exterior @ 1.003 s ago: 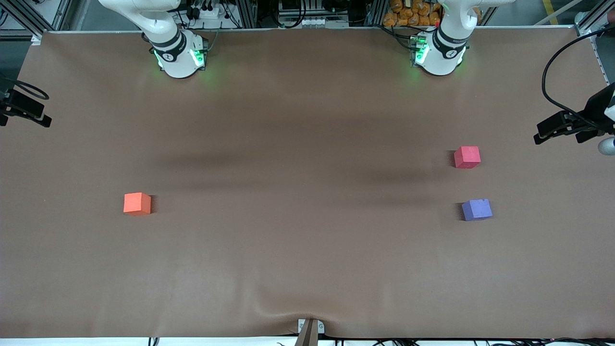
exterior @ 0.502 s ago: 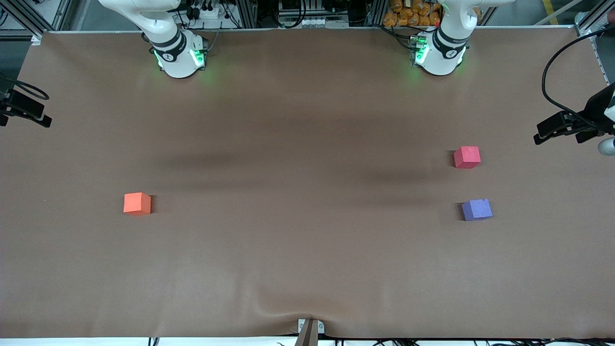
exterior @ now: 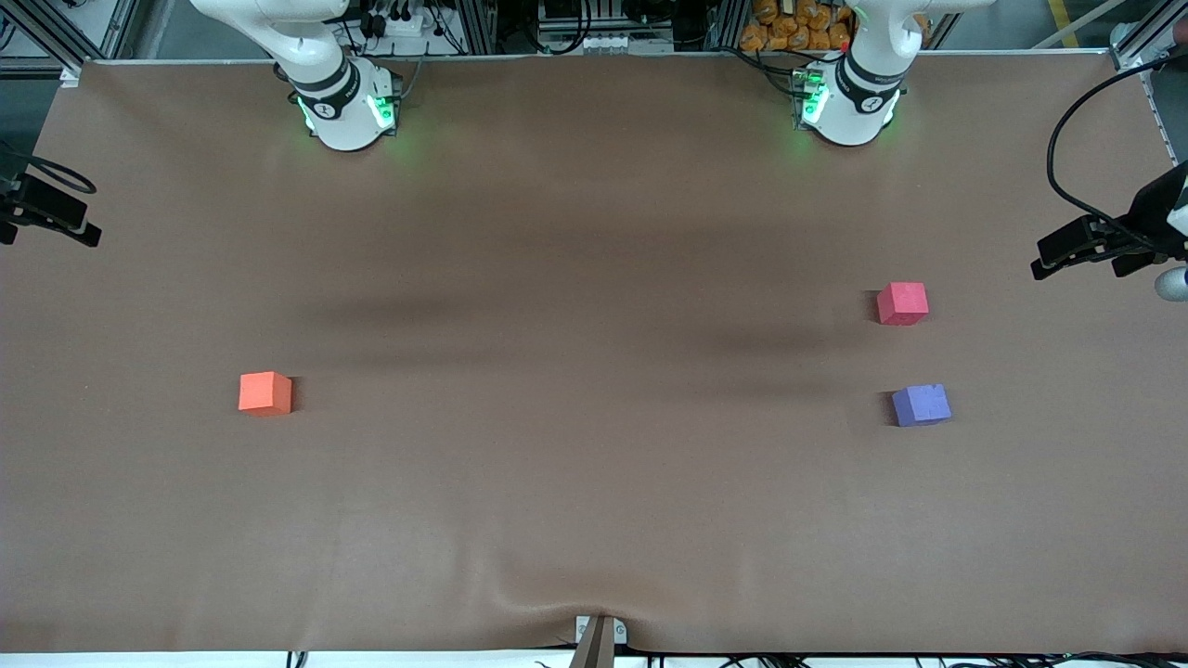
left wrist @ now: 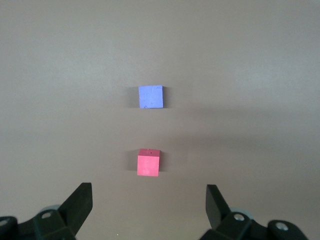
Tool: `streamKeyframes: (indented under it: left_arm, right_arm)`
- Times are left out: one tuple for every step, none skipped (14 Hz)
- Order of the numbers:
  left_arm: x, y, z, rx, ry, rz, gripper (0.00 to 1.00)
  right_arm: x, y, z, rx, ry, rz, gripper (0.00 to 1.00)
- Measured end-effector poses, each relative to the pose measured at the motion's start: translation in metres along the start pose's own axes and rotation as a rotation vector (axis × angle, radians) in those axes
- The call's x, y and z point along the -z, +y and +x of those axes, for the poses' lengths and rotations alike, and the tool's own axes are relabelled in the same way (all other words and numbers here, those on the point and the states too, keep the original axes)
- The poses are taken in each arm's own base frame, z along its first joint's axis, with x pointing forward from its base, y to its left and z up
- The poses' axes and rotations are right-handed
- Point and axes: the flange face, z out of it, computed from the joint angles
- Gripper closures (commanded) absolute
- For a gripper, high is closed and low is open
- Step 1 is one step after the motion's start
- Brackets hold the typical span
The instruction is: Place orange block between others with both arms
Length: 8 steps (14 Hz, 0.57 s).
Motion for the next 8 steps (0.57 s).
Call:
streamKeyframes:
  left_arm:
    - [0.000, -0.003, 0.000, 0.005, 0.000, 0.000, 0.00]
    - [0.000, -0.005, 0.000, 0.008, 0.000, 0.000, 0.00]
    - [0.000, -0.006, 0.000, 0.010, 0.000, 0.000, 0.00]
    - [0.000, -0.006, 0.000, 0.010, 0.000, 0.000, 0.00]
    - [0.000, -0.005, 0.000, 0.010, 0.000, 0.000, 0.00]
    - [0.000, -0.005, 0.000, 0.010, 0.000, 0.000, 0.00]
    - [0.000, -0.005, 0.000, 0.009, -0.001, 0.000, 0.00]
    - [-0.001, -0.005, 0.000, 0.010, -0.001, 0.000, 0.00]
  right_arm:
    - [-0.001, 0.000, 0.000, 0.000, -0.002, 0.000, 0.00]
    - [-0.001, 0.000, 0.000, 0.001, -0.003, 0.000, 0.00]
    - [-0.002, -0.001, 0.001, 0.001, -0.006, 0.000, 0.00]
    - [-0.003, -0.001, 0.001, 0.002, -0.008, 0.000, 0.00]
    - [-0.004, -0.001, 0.001, 0.002, -0.013, 0.000, 0.00]
    - [-0.007, -0.001, 0.002, 0.002, -0.021, 0.000, 0.00]
    - [-0.012, -0.001, 0.003, 0.002, -0.037, 0.001, 0.00]
    - [-0.018, -0.001, 0.005, 0.001, -0.060, 0.001, 0.00]
